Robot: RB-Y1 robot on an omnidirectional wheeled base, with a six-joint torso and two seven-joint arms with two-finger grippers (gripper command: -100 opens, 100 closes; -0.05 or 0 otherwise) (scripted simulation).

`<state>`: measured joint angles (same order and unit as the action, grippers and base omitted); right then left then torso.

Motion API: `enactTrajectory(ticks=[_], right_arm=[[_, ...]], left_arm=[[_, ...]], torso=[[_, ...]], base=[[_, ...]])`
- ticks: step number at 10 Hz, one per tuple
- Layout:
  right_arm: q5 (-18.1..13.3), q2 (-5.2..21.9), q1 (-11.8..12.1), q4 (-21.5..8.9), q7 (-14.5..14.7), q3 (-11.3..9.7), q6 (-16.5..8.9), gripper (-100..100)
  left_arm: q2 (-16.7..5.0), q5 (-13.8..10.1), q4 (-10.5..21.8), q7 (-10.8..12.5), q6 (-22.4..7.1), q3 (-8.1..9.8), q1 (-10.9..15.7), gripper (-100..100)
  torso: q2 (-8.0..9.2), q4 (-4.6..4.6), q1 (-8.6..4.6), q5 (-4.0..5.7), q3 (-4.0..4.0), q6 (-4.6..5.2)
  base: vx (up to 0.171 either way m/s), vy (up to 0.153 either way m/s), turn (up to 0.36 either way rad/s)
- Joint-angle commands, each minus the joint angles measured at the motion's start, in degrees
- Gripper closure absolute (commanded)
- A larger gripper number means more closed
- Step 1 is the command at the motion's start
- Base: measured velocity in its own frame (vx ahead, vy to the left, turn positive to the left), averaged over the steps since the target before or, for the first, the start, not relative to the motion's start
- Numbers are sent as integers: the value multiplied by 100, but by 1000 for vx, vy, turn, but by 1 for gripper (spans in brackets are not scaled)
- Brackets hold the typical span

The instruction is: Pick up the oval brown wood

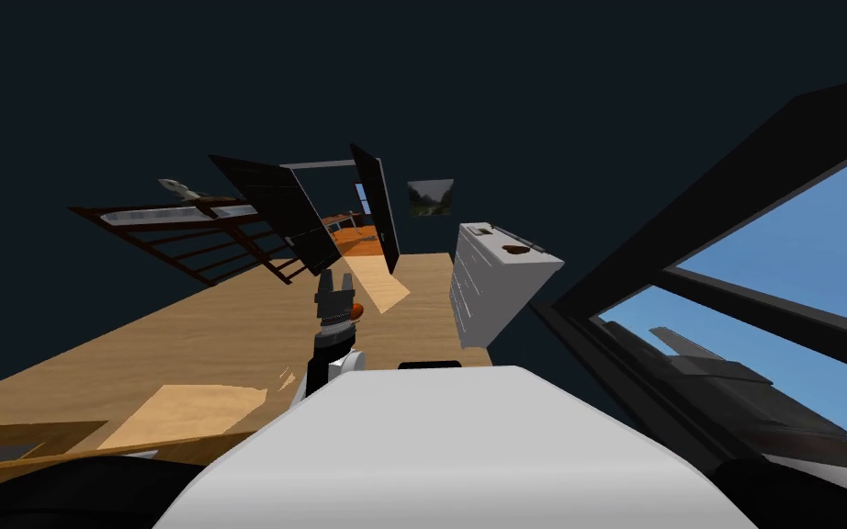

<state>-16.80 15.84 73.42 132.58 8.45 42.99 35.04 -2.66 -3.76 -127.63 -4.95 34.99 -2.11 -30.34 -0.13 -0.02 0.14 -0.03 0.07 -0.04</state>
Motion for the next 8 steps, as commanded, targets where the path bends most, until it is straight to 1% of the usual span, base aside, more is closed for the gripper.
enactTrajectory(ticks=[1, 2, 3, 4, 5, 6, 7, 8], right_arm=[[-69, 27, 220, 18, 48, 249, 33, -100], [-188, 120, 425, -11, 129, 427, 143, -100], [-188, 120, 531, -11, 129, 588, 143, -100], [-306, 224, 734, -48, 215, 789, 260, -100], [-306, 224, 834, -48, 215, 926, 260, -100], [-426, 341, 1027, -94, 305, 1117, 386, -100], [-426, 341, 1130, -94, 305, 1262, 386, -100], [-544, 471, 1337, -148, 400, 1441, 520, -100]], left_arm=[[0, 0, 0, 0, 0, 0, 0, 0], [0, 0, 0, 0, 0, 0, 0, 0], [0, 0, 0, 0, 0, 0, 0, 0], [0, 0, 0, 0, 0, 0, 0, 0], [0, 0, 0, 0, 0, 0, 0, 0], [0, 0, 0, 0, 0, 0, 0, 0], [0, 0, 0, 0, 0, 0, 0, 0], [0, 0, 0, 0, 0, 0, 0, 0]], torso=[[0, 0, 0, 0, 0, 0], [-1, 0, 0, 0, 1, -1], [-7, -2, 0, 0, 4, 0], [-6, -2, -1, 0, 4, -1], [-8, -2, -1, 0, 5, -1], [-10, -2, -4, 1, 6, -2], [-19, -4, -3, 1, 11, -1], [-17, -5, -5, 1, 11, -2]], base=[[32, 30, -22], [51, 32, -29], [41, 31, -24], [46, 28, -29], [52, 19, -19], [80, 23, -24], [68, 19, -12], [85, 30, -15]])
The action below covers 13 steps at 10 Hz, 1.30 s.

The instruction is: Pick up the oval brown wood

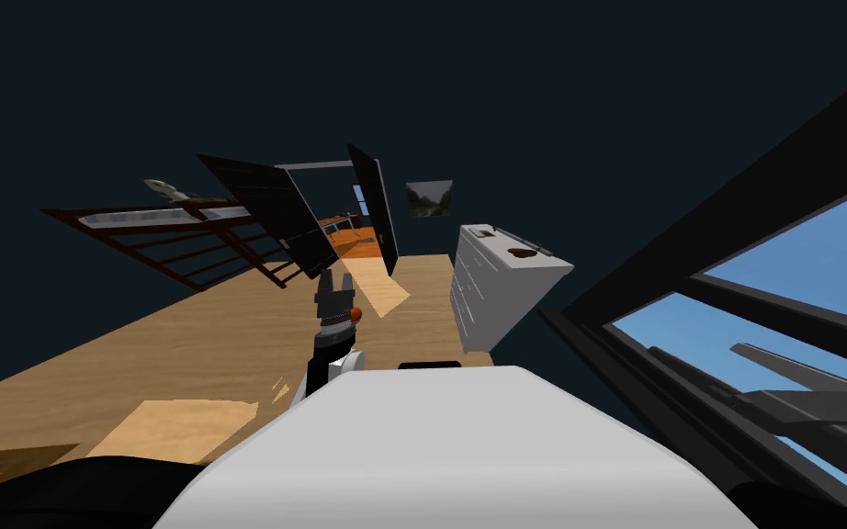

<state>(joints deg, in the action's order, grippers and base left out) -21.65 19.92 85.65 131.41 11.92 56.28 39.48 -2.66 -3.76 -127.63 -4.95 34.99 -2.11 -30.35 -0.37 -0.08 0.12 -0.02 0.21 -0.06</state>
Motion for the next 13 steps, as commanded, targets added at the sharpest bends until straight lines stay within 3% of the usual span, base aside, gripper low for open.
enactTrajectory(ticks=[1, 4, 5, 6, 7, 8, 9, 10, 11, 12, 13], right_arm=[[-59, 63, 195, -31, 53, 266, 75, -100], [-297, 362, 695, -157, 254, 784, 366, -100], [-297, 362, 745, -157, 254, 913, 366, -100], [-415, 528, 973, -228, 358, 1112, 522, -100], [-415, 528, 1007, -228, 358, 1226, 522, -100], [-532, 706, 1245, -301, 465, 1429, 682, -100], [-532, 706, 1261, -301, 465, 1529, 682, -100], [-648, 892, 1505, -378, 573, 1746, 847, -100], [-648, 892, 1505, -378, 573, 1822, 847, -100], [-762, 1089, 1740, -457, 681, 2039, 1013, -100], [-762, 1089, 1740, -457, 681, 2106, 1013, -100]], left_arm=[[0, 0, 0, 0, 0, 0, 0, 0], [0, 0, 0, 0, 0, 0, 0, 0], [0, 0, 0, 0, 0, 0, 0, 0], [0, 0, 0, 0, 0, 0, 0, 0], [0, 0, 0, 0, 0, 0, 0, 0], [0, 0, 0, 0, 0, 0, 0, 0], [0, 0, 0, 0, 0, 0, 0, 0], [0, 0, 0, 0, 0, 0, 0, 0], [0, 0, 0, 0, 0, 0, 0, 0], [0, 0, 0, 0, 0, 0, 0, 0], [0, 0, 0, 0, 0, 0, -1, 0]], torso=[[0, 0, 0, 0, 0, 0], [-2, -1, -11, 3, 2, -1], [-10, -2, -9, 3, 6, -1], [-8, -2, -11, 3, 5, -1], [-18, -4, -12, 3, 10, -1], [-12, -4, -14, 4, 8, -1], [-20, -5, -13, 4, 12, -2], [-17, -5, -13, 4, 11, -2], [-20, -5, -14, 4, 13, -2], [-17, -5, -15, 5, 11, -2], [-28, -7, -17, 5, 17, -2]], base=[[74, 19, -9], [96, 3, -6], [98, 1, -3], [129, -1, 0], [103, -4, 1], [134, -2, 6], [117, -1, 3], [127, -6, 6], [118, -8, 6], [155, -11, 9], [114, -8, 9]])
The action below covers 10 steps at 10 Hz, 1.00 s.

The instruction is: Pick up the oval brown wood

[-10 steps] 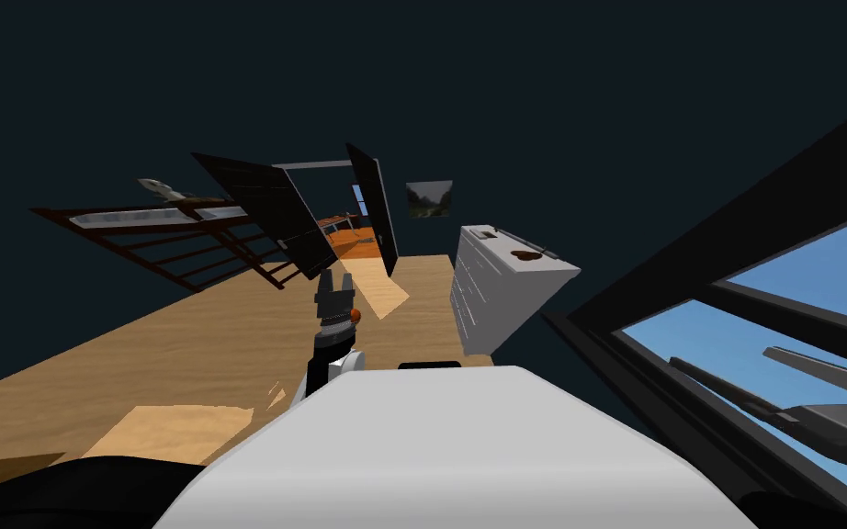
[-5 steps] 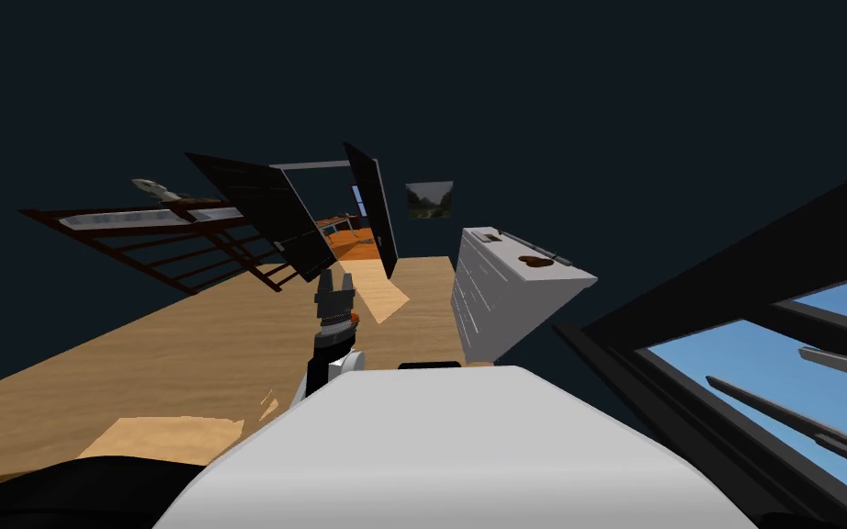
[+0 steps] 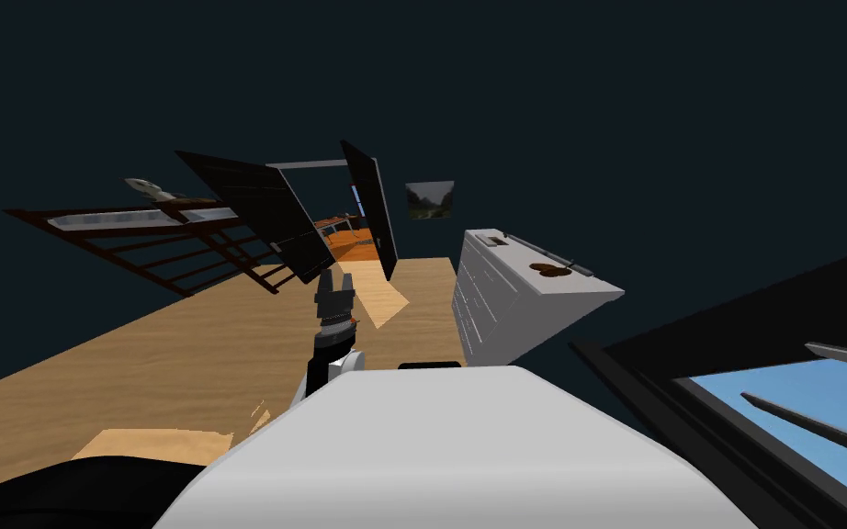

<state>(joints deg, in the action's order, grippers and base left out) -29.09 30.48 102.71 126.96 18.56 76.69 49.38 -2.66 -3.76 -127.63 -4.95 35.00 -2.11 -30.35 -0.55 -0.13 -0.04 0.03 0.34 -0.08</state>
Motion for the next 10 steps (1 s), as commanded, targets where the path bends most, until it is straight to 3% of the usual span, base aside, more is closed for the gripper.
enactTrajectory(ticks=[1, 2, 4, 5, 7, 8, 10], right_arm=[[-130, 238, 258, -90, 123, 286, 189, -100], [-130, 238, 258, -90, 123, 336, 189, -100], [-343, 628, 655, -244, 330, 734, 513, -100], [-343, 667, 677, -244, 330, 843, 513, -100], [-539, 1054, 1051, -380, 520, 1220, 817, -100], [-539, 1101, 1051, -380, 520, 1291, 817, -100], [-712, 1489, 1376, -493, 686, 1662, 1090, -100]], left_arm=[[0, 0, 0, 0, 0, 0, 0, 0], [0, 0, 0, 0, 0, 0, 0, 0], [0, 0, 0, 0, 0, 0, 0, 0], [0, 0, 0, 0, 0, 0, -1, 0], [0, 0, 0, 0, 0, 0, 0, 0], [0, 0, 0, 0, 0, 0, -1, 0], [0, 0, 0, 0, 0, 0, 0, 0]], torso=[[0, 0, 0, 0, 0, 0], [-5, 0, -5, 1, 2, 0], [-7, -1, 1, 0, 3, 0], [-26, -6, -10, 2, 14, -1], [-13, -3, -10, 3, 7, -1], [-23, -5, -6, 2, 13, -1], [-11, -2, 5, 0, 6, -1]], base=[[132, -23, 8], [109, -13, 12], [175, -20, 13], [151, -47, 15], [162, -24, 16], [145, -14, 7], [154, 17, 12]])
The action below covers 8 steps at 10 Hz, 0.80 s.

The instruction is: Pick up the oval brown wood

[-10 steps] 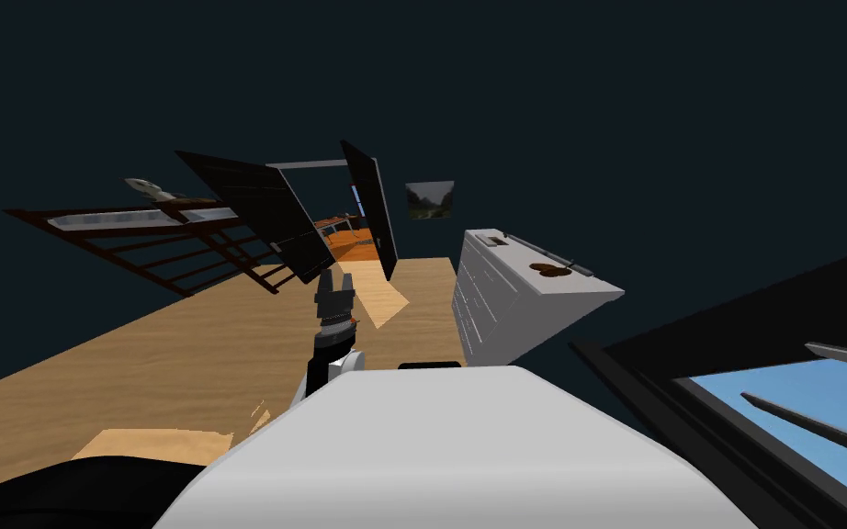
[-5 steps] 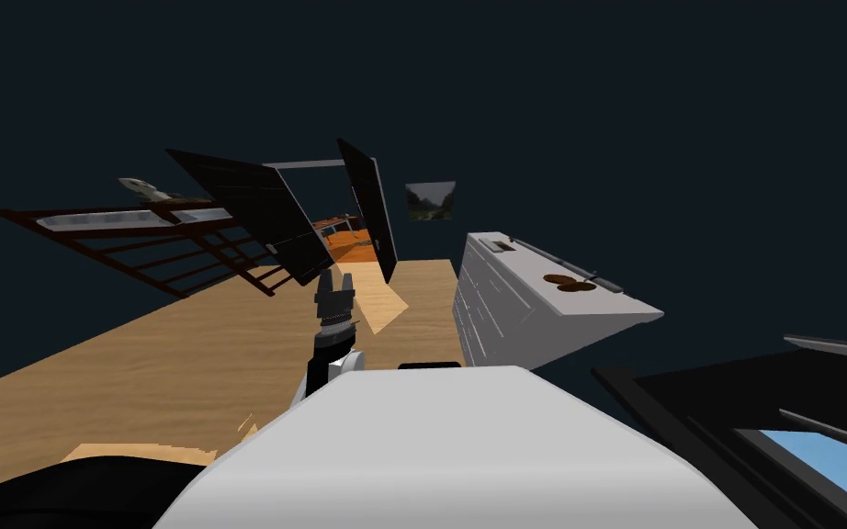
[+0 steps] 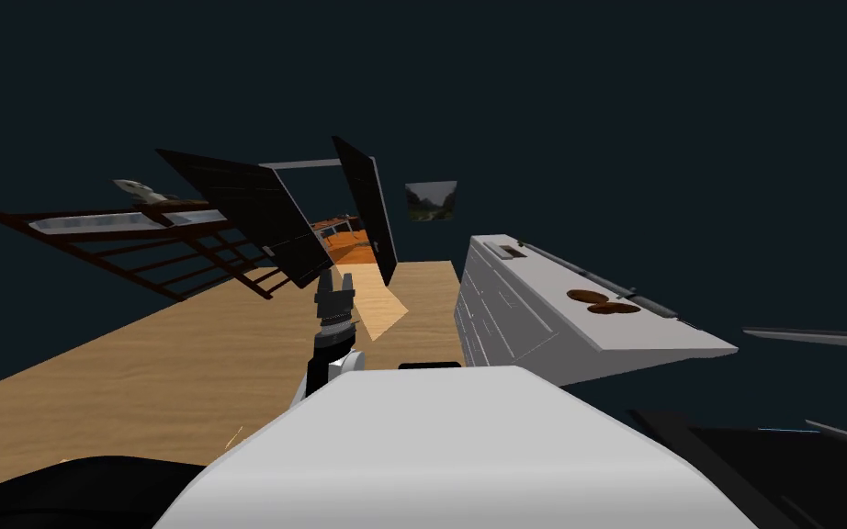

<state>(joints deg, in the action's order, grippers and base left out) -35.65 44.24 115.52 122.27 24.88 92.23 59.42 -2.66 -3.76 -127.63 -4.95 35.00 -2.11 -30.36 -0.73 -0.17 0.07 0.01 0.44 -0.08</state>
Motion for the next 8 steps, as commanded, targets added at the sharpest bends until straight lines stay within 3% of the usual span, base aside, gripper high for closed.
enactTrajectory(ticks=[1, 2, 7, 8], right_arm=[[-132, 286, 236, -71, 126, 278, 205, -100], [-132, 329, 236, -71, 126, 278, 205, -100], [-382, 996, 702, -212, 362, 786, 601, -100], [-355, 923, 653, -198, 336, 739, 556, -100]], left_arm=[[0, 0, 0, 0, 0, 0, 0, 0], [-1, 0, 0, 0, 0, 1, 0, 0], [0, 0, 0, 0, 0, 0, 1, 0], [0, 0, 0, 0, 0, 0, 1, 0]], torso=[[0, 0, 0, 0, 0, 0], [-4, -1, -22, 4, 3, 0], [19, 5, -12, 4, -11, 1], [27, 7, -9, 3, -15, 2]], base=[[177, -51, 2], [119, -53, 14], [115, -9, 9], [40, -1, 5]])
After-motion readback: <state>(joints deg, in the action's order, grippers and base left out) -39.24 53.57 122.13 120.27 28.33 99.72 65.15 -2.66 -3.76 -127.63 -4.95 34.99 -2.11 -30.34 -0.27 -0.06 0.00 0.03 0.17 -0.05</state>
